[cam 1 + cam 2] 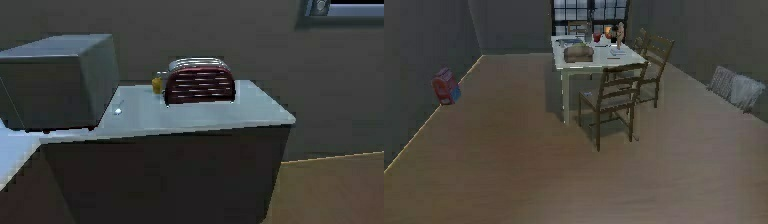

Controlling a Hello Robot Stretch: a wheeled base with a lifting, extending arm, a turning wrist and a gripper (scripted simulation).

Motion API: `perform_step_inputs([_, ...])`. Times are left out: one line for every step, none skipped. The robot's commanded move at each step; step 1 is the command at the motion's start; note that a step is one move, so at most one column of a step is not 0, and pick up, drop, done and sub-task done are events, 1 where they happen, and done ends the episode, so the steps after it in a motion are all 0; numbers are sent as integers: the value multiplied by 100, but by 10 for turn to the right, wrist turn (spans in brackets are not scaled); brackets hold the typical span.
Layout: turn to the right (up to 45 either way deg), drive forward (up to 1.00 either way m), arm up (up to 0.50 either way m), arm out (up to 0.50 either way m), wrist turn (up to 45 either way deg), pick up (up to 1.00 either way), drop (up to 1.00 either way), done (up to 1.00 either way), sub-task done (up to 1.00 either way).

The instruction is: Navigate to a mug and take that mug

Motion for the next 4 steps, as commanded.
perform_step_inputs([0,30,0,0,0,0,0,0,0])
perform_step_inputs([-450,0,0,0,0,0,0,0,0])
perform_step_inputs([-450,0,0,0,0,0,0,0,0])
perform_step_inputs([-90,0,0,0,0,0,0,0,0])
